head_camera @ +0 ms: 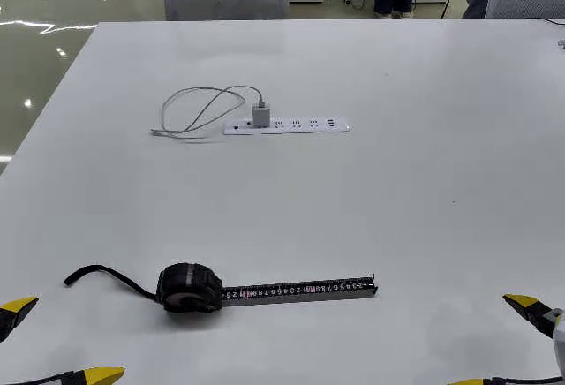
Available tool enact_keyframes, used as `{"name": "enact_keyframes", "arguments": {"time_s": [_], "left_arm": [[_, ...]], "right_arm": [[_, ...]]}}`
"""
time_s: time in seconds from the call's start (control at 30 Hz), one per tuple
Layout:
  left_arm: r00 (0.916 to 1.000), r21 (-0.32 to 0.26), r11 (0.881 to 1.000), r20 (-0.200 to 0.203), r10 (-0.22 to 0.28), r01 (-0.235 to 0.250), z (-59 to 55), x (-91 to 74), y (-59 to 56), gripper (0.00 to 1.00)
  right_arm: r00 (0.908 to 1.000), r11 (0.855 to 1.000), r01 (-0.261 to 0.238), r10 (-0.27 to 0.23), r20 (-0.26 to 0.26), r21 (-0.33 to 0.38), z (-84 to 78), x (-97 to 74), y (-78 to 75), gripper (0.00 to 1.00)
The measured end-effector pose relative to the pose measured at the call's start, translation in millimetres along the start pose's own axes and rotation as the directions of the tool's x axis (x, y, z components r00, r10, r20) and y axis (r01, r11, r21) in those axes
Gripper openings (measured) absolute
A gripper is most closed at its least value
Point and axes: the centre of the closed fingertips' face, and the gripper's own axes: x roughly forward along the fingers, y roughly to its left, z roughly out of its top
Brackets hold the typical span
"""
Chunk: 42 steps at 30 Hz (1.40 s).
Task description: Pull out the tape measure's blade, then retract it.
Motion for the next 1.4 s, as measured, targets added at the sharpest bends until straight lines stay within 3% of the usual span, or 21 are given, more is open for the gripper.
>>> {"name": "enact_keyframes", "arguments": {"time_s": [0.37,0.9,1.07,1.27,1.4], "left_arm": [[0.9992,0.013,0.999,0.002,-0.041,0.041,-0.8,3.5,-1.2,0.99],[0.9993,0.011,0.999,-0.015,-0.036,0.036,4.3,7.4,5.4,0.99],[0.9997,0.0,1.0,-0.021,-0.014,0.014,6.7,10.5,12.7,0.99],[0.9995,-0.007,1.0,-0.025,-0.018,0.017,10.0,15.3,14.0,0.99],[0.9985,0.017,1.0,-0.052,-0.016,0.017,11.0,22.4,12.0,0.99]], "right_arm": [[0.9999,1.0,0.006,-0.006,-0.015,-0.028,-3.1,-6.8,-6.1,0.99],[0.9986,0.997,0.0,-0.004,-0.053,-0.073,7.8,-7.3,-19.7,0.99],[0.9975,0.994,-0.019,0.011,-0.07,-0.107,16.7,-4.9,-19.9,0.99],[0.9962,0.99,-0.014,0.001,-0.087,-0.14,30.3,0.2,-29.2,0.99],[0.9936,0.983,-0.024,0.003,-0.113,-0.183,38.5,6.0,-30.6,0.99]]}}
